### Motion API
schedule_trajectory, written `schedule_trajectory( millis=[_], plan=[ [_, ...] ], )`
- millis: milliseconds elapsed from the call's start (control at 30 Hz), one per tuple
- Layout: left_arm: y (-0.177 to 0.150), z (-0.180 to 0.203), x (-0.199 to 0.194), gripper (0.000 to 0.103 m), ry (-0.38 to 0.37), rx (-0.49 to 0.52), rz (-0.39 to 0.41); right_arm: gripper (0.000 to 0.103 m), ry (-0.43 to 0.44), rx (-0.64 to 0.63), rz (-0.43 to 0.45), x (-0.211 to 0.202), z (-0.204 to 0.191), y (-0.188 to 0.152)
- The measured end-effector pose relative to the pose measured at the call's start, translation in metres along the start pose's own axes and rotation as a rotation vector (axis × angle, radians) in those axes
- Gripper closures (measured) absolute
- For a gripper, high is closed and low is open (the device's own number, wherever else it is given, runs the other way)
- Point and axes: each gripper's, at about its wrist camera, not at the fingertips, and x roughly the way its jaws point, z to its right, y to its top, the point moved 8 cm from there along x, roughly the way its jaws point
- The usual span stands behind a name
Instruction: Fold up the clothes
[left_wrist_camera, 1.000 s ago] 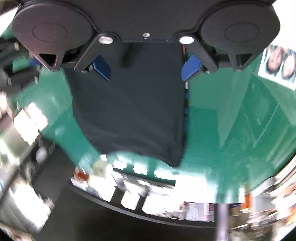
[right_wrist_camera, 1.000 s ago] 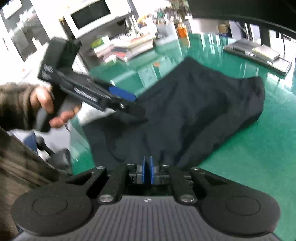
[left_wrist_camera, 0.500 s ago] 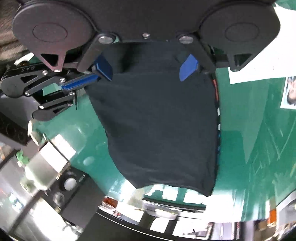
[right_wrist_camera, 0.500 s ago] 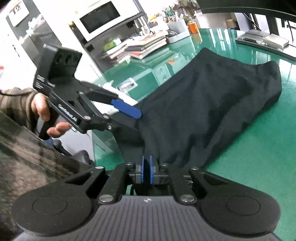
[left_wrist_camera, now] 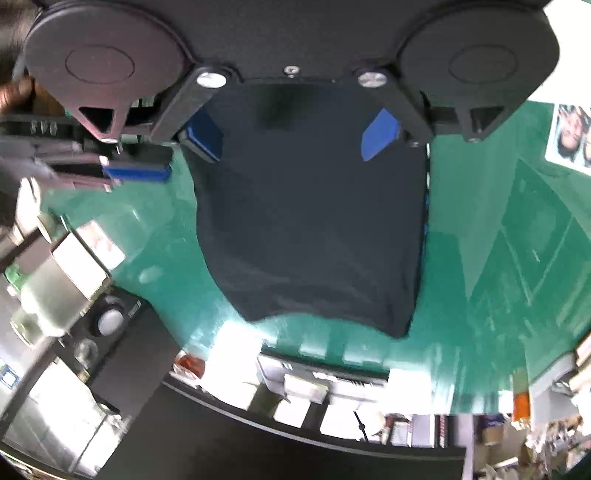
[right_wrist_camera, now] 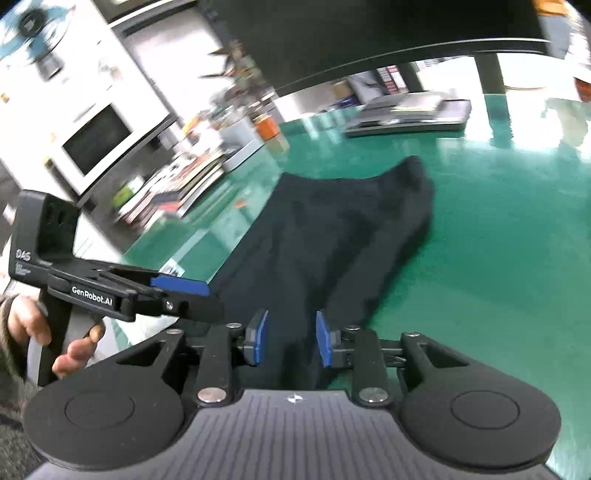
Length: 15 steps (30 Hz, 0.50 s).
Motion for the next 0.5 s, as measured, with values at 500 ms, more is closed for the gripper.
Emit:
schedule_trajectory(
  millis=[500],
  plan=[
    [0.071,0.03,0.006,0.023,-0.058,0.105,0.107,0.088,-0.143,-0.029,0.046,-0.008,0.011,-0.007]
  ],
)
